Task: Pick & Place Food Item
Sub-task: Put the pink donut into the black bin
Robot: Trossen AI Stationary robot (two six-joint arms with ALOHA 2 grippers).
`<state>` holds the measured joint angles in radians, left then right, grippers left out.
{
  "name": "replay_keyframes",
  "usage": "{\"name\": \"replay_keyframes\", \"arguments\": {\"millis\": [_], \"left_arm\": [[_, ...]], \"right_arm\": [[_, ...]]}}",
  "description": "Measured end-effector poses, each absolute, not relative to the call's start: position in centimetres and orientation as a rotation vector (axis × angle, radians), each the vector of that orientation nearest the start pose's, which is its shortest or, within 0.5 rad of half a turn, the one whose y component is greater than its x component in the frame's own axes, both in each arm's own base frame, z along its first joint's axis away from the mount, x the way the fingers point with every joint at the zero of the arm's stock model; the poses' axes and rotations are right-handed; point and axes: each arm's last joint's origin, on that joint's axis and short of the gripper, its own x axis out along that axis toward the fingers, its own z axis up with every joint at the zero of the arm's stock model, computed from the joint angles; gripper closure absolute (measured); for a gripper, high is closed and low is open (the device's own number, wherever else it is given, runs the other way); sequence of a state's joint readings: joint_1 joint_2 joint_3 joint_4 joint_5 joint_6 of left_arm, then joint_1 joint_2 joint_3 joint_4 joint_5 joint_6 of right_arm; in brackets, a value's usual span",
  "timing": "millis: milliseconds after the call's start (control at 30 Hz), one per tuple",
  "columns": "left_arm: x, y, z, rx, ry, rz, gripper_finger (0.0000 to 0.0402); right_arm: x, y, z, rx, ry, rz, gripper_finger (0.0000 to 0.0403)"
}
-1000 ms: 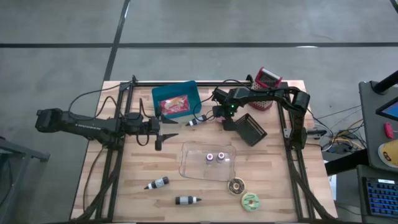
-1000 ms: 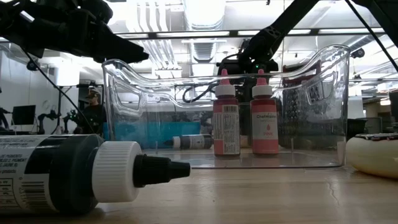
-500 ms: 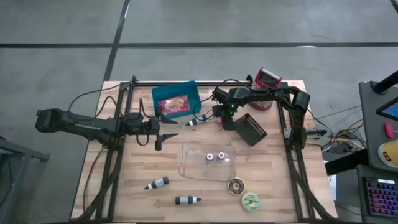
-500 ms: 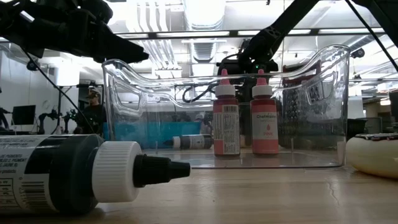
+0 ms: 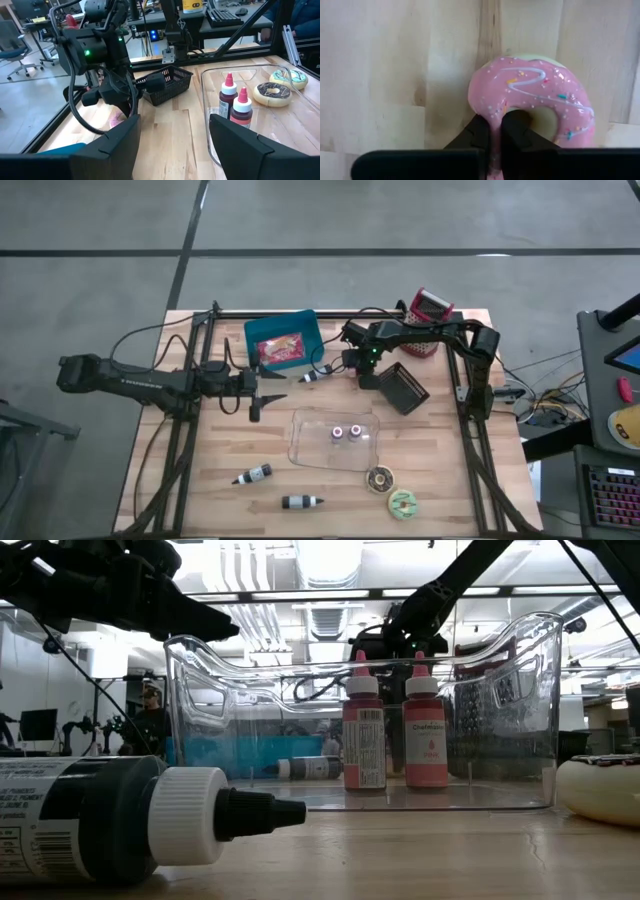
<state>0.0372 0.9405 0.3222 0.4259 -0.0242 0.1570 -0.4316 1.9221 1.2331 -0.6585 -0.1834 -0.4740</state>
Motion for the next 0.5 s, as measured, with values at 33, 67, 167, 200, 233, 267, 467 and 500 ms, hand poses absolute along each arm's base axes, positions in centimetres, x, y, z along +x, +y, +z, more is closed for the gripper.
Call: {"name": "replay_keyframes", "arguments": {"millis": [33, 67, 167, 200, 233, 267, 467, 500], "left_arm": [[19.4, 0.8, 20.5, 0.155, 0.197, 0.046, 0.0163], [19.4, 0.8, 20.5, 0.156, 0.197, 0.046, 0.0163], [19.4, 0.8, 20.5, 0.156, 0.197, 0.046, 0.0163], [19.4, 0.8, 20.5, 0.156, 0.197, 0.046, 0.0163], [19.4, 0.8, 20.5, 0.156, 0.197, 0.046, 0.0163], [19.4, 0.8, 20.5, 0.156, 0.197, 0.046, 0.0163], [19.4, 0.8, 20.5, 0.156, 0.197, 0.046, 0.0163], [19.4, 0.8, 20.5, 0.156, 0.197, 0.046, 0.0163]], "right_arm": [[32.9, -14.5, 15.1, -0.001, 1.278, 0.096, 0.039], [32.9, -14.5, 15.5, -0.005, 1.266, 0.091, 0.0391], [32.7, -14.3, 16.7, -0.015, 1.235, 0.079, 0.0391], [32.7, -14.2, 17.1, -0.018, 1.226, 0.075, 0.0391], [32.6, -14.1, 17.5, -0.025, 1.218, 0.07, 0.0391], [32.6, -14.0, 17.9, -0.032, 1.209, 0.062, 0.0391], [32.0, -12.8, 20.5, -0.08, 1.181, 0.03, 0.0392], [31.8, -12.6, 21.0, -0.084, 1.17, 0.023, 0.0392]]}}
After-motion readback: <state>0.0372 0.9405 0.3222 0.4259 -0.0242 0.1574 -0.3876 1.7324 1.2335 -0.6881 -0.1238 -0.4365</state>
